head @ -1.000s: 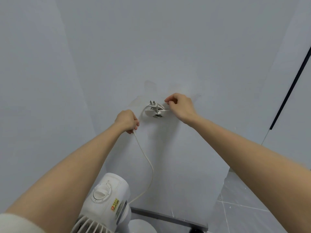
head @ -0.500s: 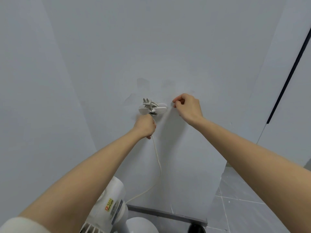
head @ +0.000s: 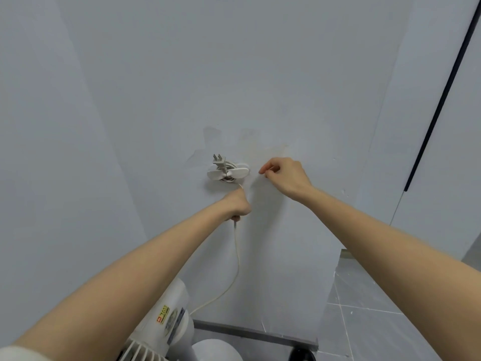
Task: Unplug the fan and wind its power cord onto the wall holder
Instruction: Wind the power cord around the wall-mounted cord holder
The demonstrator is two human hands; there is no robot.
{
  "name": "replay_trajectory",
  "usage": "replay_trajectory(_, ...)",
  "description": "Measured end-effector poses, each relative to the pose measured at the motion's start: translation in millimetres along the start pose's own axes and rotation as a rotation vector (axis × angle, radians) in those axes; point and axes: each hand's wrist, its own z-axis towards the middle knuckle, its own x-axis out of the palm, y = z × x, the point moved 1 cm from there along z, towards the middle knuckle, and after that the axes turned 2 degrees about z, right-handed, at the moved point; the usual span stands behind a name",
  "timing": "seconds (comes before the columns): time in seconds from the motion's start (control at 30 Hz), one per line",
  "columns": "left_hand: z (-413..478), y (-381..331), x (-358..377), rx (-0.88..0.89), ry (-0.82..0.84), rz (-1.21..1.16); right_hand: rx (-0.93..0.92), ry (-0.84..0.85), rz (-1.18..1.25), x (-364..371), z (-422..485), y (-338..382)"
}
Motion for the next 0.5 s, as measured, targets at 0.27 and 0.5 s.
replay_trajectory(0.27, -4.7, -13.5, -24.4, 0.104, 0.037, 0.257, -0.138, 0.143, -0.131, 14.7, -5.4, -0.2)
replay_trajectory(0.5, -5.0, 0.4, -33.5, 0.178, -0.019, 0.229, -0.149, 0.095, -0.138, 32.1, -3.8, 5.2)
